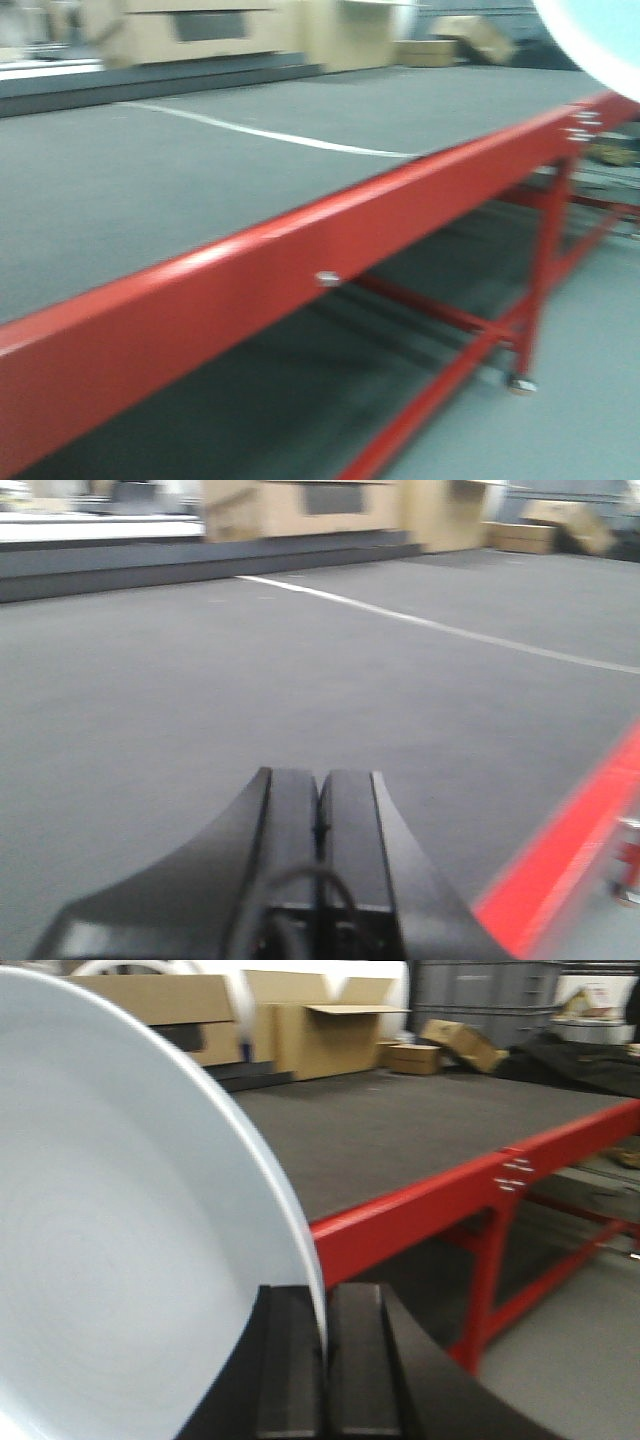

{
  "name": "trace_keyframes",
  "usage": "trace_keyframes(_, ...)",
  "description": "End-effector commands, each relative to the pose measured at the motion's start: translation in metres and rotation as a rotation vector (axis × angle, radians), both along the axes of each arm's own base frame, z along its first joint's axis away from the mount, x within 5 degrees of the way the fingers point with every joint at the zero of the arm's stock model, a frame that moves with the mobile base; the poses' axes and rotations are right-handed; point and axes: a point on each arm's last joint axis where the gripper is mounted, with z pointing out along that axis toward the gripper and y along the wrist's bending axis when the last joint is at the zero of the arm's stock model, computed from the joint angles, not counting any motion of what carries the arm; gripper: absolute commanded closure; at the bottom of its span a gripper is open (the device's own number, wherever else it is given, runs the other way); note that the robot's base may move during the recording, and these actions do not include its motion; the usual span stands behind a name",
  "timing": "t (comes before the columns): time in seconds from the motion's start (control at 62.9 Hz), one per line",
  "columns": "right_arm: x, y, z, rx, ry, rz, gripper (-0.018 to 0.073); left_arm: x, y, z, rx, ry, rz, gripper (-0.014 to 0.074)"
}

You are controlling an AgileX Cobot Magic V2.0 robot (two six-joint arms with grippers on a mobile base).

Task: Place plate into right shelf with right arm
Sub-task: 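Drive the base away from the table carrying the plate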

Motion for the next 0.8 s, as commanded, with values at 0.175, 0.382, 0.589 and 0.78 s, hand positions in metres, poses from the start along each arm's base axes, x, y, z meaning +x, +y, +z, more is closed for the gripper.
trace_keyframes(0.175,-0.0015,-0.0011,0.0175,-0.003,-0.118,-0.014,0.0510,-0.0008,0.0010,0.0052,-0.018,-0.089,0.009,0.0724)
trace_keyframes(0.382,-0.0015,-0.0011,0.0175,-0.003,-0.118,-0.014,0.0510,-0.0008,0.0010,0.0052,-0.018,-0.089,0.009,0.0724)
trace_keyframes(0.589,-0.0015,-0.0011,0.0175,-0.003,-0.118,-0.014,0.0510,-0.0008,0.0010,0.0052,-0.018,-0.089,0.009,0.0724)
trace_keyframes(0.78,-0.0015,-0.0011,0.0175,-0.003,-0.118,-0.014,0.0510,-0.0008,0.0010,0.0052,-0.018,-0.089,0.009,0.0724)
